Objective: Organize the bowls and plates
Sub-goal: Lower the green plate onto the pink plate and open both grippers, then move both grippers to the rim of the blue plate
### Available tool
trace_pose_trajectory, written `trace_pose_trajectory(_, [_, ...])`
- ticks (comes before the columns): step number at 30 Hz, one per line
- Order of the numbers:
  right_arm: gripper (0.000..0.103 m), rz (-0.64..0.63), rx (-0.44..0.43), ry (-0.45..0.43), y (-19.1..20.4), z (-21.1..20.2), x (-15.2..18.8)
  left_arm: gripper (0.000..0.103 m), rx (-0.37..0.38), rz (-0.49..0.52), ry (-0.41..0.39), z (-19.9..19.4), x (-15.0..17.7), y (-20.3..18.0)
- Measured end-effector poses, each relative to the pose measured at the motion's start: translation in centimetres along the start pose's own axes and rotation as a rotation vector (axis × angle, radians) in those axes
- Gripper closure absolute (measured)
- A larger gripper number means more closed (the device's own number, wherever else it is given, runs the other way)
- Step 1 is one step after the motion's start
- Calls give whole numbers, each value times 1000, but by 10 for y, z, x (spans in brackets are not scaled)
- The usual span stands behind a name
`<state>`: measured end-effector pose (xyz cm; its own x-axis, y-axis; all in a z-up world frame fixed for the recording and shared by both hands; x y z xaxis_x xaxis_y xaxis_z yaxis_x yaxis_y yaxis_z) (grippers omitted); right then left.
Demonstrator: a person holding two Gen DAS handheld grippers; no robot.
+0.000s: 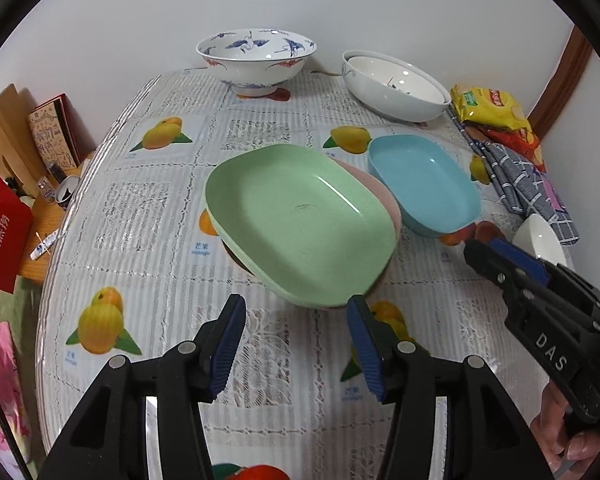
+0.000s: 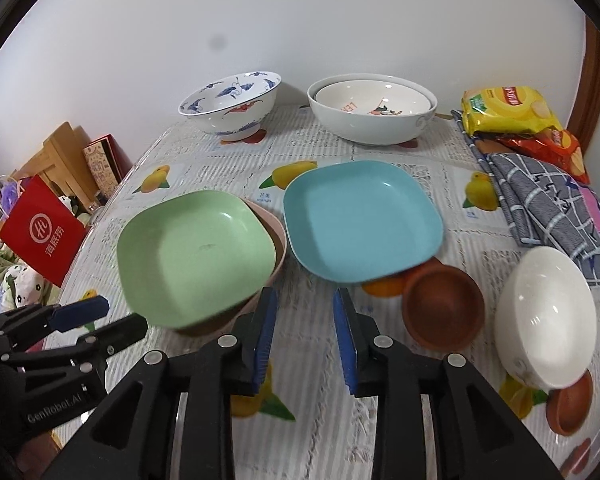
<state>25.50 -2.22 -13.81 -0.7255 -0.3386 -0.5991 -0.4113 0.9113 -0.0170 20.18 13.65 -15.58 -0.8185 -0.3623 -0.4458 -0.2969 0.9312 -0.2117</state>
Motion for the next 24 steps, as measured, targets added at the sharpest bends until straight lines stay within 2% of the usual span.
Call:
trace_pose_trajectory(4, [72, -2, -1, -11, -1, -14, 10, 53, -1, -14, 4, 4, 4, -2])
trace_pose_trajectory(9, [72, -1, 20, -8, -7, -19, 19, 67, 0, -56, 17, 16, 0, 0])
trace_pose_trajectory(12, [72, 12, 26, 2, -13, -15, 24, 73, 25, -73, 36, 24, -3, -1])
trace_pose_trajectory(16, [72, 21, 36, 22, -17, -7, 28, 73, 20, -64, 59, 35, -4, -4])
trace_pose_trajectory(21, [72, 35, 32, 39, -22, 3, 28, 73, 50, -42, 110, 43, 0, -8])
trace_pose_trajectory(24, [72, 37, 26, 45, -22, 6, 28, 72, 61, -43, 108, 41, 1, -9])
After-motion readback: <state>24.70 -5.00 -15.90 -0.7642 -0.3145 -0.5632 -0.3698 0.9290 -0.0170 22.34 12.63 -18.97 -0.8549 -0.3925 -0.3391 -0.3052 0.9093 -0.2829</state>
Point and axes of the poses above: each gripper's, at about its wrist camera, not at the fingertips, and z roughly the way its jaws point, y to its left, x to its underside, the point moved 6 cm from there along z, roughly the way its jaws point, and after that the axes turned 13 degrees about -z, right-handed, at the moved point
